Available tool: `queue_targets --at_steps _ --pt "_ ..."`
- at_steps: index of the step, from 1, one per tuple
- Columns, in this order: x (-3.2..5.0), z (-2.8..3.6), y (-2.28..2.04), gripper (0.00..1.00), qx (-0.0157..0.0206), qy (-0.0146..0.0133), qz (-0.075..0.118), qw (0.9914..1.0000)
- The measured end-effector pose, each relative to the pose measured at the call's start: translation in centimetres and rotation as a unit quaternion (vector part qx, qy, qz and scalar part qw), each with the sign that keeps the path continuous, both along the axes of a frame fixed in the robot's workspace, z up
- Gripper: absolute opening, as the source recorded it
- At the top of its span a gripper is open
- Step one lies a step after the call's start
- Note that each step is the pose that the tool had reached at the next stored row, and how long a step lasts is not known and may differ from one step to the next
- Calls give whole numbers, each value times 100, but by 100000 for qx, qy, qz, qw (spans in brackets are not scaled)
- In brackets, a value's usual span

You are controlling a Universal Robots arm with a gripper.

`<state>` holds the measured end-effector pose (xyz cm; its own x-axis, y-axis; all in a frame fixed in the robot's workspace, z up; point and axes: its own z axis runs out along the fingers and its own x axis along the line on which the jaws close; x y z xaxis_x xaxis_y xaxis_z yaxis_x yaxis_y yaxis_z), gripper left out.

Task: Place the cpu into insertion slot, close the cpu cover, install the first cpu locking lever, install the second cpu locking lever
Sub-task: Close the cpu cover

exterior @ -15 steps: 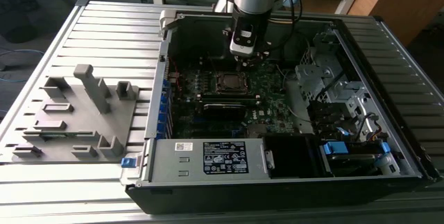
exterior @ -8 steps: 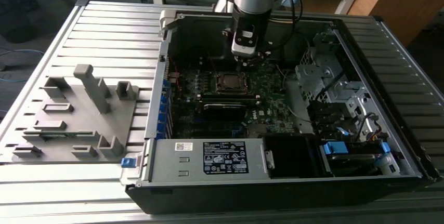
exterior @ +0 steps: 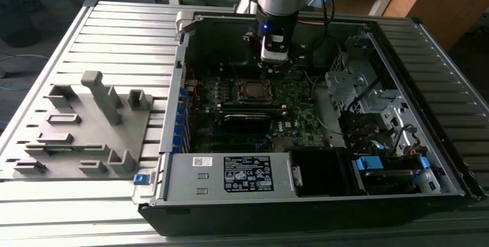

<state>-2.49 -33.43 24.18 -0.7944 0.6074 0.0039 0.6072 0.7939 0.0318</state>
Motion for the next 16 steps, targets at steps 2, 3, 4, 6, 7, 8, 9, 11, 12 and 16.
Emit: queue_targets --at_steps 2,3,4,6,7,8,9,11,12,16 --pt "0 -1 0 10 -8 1 1590 99987" --pt "0 -3 0 10 -2 -3 2369 99972" --pt "0 -4 0 10 -3 -2 3196 99949" --pt "0 -5 0 10 -3 -3 4744 99887" --pt "0 -5 0 10 -5 -3 5293 99860" --pt "0 -5 0 10 -9 -3 5421 99853" --pt "0 -5 0 10 -4 -2 5436 99852" --pt "0 -6 0 10 -2 -3 5447 99852" --pt "0 -6 0 10 -1 -1 5446 99852" --pt "0 -6 0 10 -1 -3 5597 99843"
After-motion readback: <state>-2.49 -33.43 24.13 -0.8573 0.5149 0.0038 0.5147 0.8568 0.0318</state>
